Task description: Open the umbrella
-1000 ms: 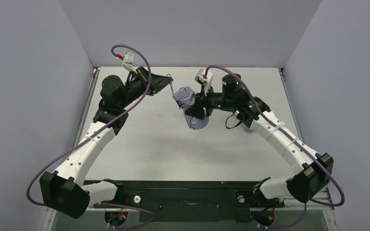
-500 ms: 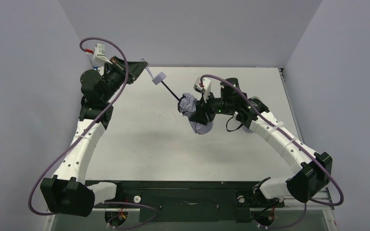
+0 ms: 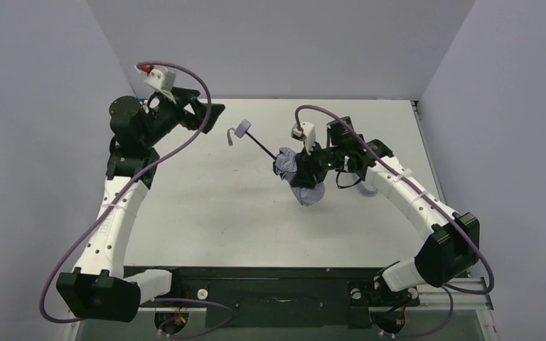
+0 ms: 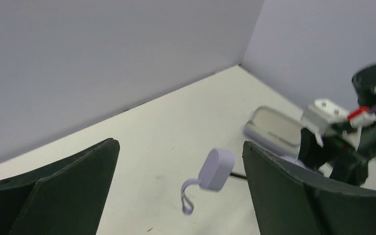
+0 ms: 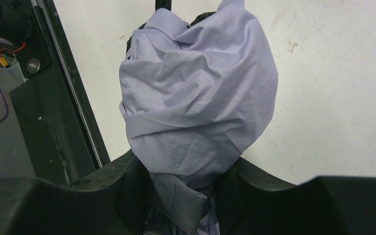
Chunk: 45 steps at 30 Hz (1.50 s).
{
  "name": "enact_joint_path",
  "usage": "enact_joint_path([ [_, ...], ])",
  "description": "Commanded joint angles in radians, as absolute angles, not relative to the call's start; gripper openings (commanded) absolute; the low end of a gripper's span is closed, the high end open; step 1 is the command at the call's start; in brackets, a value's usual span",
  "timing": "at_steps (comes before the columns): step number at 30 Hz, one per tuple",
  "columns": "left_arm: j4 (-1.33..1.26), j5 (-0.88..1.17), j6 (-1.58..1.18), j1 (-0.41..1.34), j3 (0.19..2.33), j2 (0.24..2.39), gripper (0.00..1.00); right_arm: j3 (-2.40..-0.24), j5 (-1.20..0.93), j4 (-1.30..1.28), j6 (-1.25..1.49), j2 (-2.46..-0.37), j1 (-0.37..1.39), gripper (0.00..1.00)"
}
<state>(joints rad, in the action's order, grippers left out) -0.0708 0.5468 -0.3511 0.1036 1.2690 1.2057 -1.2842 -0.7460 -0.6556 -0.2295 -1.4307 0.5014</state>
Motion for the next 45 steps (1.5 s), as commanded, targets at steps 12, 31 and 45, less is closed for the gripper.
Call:
enact_joint_path([
  [12, 0.513, 0.597, 1.12, 0.497, 1.193, 1.12, 0.97, -1.325, -0.874, -0.793, -0.323, -1.514, 0.455, 0.0],
  [31, 0.669, 0.53, 1.444, 0.538, 1.156, 1.206, 0.99, -1.357, -0.886, -0.766, -0.247, -1.565, 0.53, 0.0],
  [45, 0.541, 0.33, 1.528, 0.596, 1.094, 1.294, 0.78, -1.31, -0.878, -0.799, -0.309, -1.56, 0.557, 0.0],
])
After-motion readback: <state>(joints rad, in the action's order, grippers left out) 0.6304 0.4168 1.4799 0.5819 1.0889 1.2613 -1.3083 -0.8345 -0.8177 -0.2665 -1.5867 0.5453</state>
